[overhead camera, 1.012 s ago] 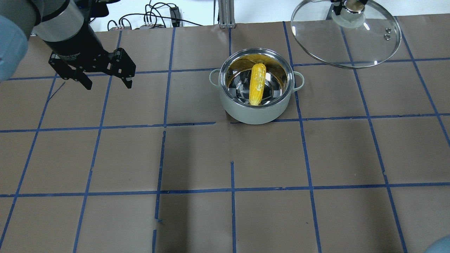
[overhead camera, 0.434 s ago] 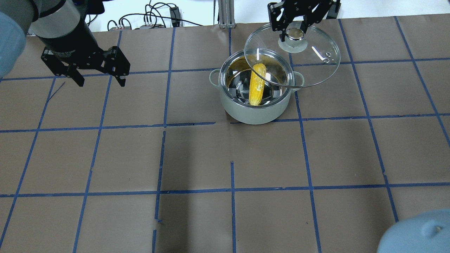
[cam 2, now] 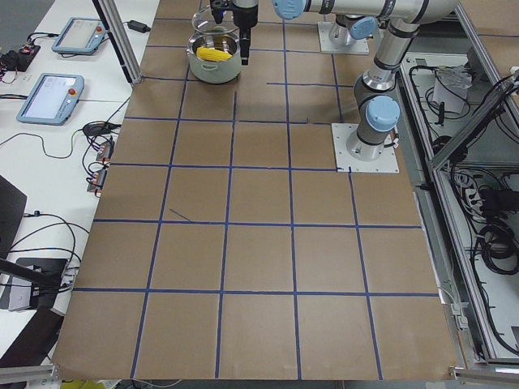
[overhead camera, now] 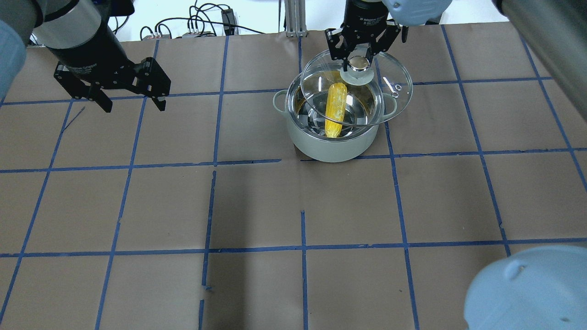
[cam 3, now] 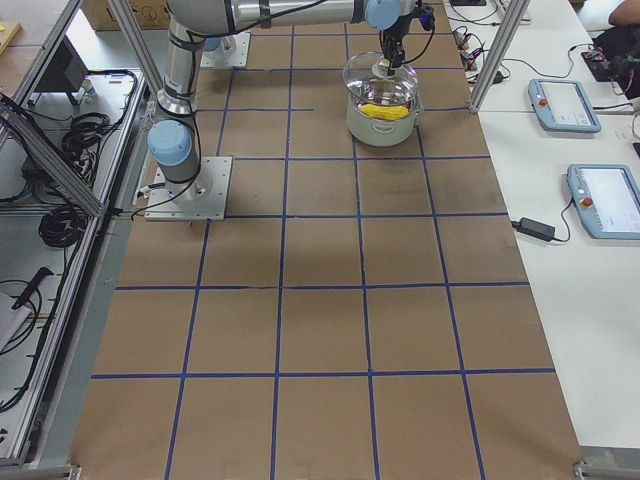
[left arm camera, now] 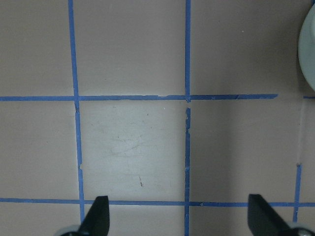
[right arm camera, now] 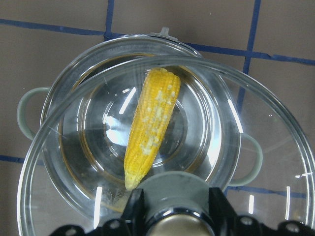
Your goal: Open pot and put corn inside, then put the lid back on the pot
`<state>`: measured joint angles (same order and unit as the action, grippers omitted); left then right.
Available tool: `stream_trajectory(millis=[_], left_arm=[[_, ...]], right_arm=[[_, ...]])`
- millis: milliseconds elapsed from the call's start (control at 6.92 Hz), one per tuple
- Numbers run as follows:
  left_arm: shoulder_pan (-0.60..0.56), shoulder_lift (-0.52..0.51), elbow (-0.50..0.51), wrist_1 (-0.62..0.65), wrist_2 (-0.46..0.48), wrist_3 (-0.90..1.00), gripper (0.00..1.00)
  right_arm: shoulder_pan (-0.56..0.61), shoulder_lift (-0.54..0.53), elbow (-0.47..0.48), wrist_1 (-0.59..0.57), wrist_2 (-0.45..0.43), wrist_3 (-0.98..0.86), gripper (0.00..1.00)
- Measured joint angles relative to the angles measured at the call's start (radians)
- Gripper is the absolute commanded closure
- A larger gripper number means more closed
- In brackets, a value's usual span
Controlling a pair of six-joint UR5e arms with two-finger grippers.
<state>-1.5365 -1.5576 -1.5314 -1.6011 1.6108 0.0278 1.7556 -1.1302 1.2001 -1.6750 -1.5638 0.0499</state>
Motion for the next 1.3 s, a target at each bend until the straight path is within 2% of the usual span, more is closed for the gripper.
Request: stream_trajectory(millis=[723, 1301], left_arm=[[0.001, 0.004, -0.002, 0.001, -0.003, -0.002, 0.0], [0.001, 0.002, -0.003, 0.001, -0.005, -0.002, 0.0]], right_arm=[[0.044, 0.093, -0.008, -0.179, -0.013, 0.05, 0.94], [0.042, 0.106, 0.006, -0.205, -0.053, 0.034, 0.95]])
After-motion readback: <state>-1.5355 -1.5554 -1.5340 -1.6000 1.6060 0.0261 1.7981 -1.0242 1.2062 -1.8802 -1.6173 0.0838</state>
